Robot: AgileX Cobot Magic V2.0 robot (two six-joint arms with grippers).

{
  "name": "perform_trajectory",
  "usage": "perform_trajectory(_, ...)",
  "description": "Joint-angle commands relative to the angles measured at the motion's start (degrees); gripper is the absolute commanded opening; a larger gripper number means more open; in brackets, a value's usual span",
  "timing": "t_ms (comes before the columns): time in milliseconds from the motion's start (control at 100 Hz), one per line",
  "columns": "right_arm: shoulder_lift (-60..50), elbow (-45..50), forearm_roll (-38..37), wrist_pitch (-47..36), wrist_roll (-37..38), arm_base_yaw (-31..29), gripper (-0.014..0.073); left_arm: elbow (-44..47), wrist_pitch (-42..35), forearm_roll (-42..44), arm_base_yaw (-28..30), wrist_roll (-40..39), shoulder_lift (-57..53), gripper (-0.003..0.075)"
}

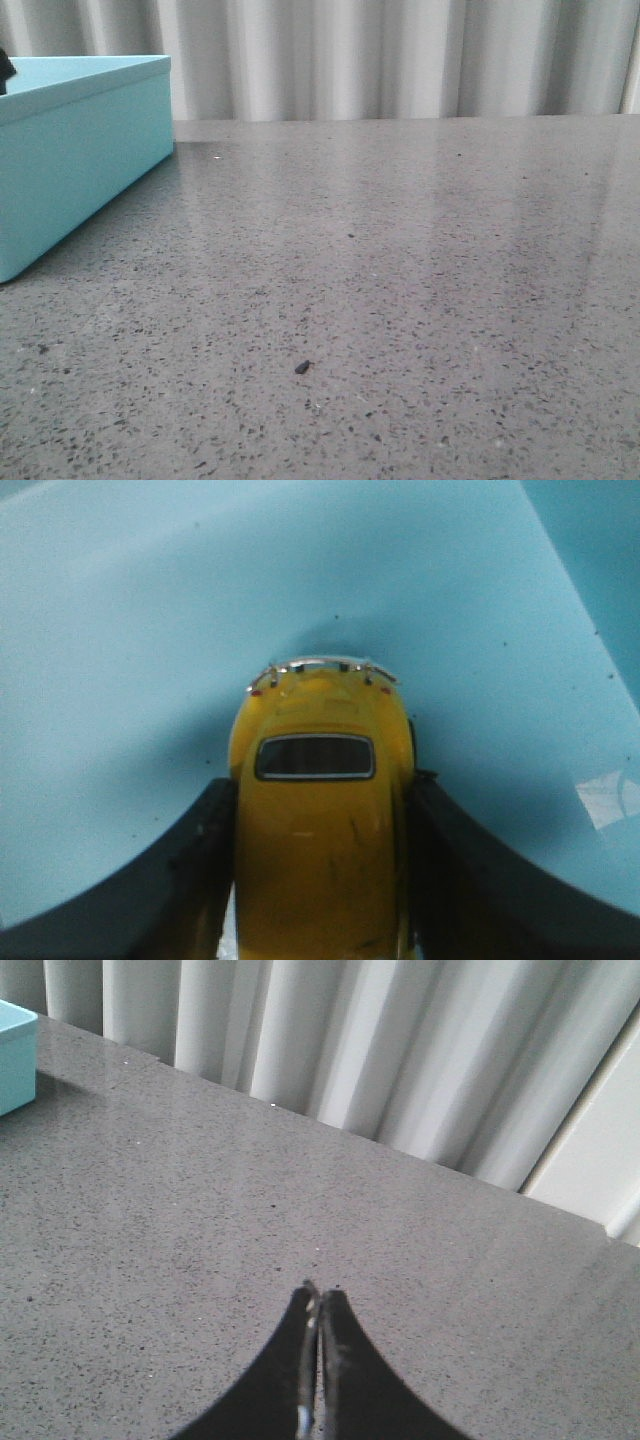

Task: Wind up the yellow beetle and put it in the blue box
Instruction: 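Lift the car with the left gripper and release it inside the blue box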

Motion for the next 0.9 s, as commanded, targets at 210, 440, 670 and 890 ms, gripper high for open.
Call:
perform_trajectory(210,0.1,-1.3,-1.6,-5.5,-0.5,0.2,-0.0052,-1.2,-5.1,-0.2,0.1,-6.2,-3.2,0.0511)
perform_trajectory(440,0.0,-1.3,-1.5,-6.8,-0.5,0.2,-0.0052,-2.0,-5.5,-3.6,0.1,-6.3,-11.4,0.0452)
perform_trajectory(670,-4.2,-1.2,-1.4,-11.7,-0.5,0.2,-0.0052,6.0,-15.7,-4.8,0.1,-6.3,-27.7,0.0161)
perform_trajectory(890,-10.9,2.6,-1.4,-13.9,-0.5,0.2,-0.0052,29.7,-28.9,-10.0,0.1,-5.9,-50.9,0.0155)
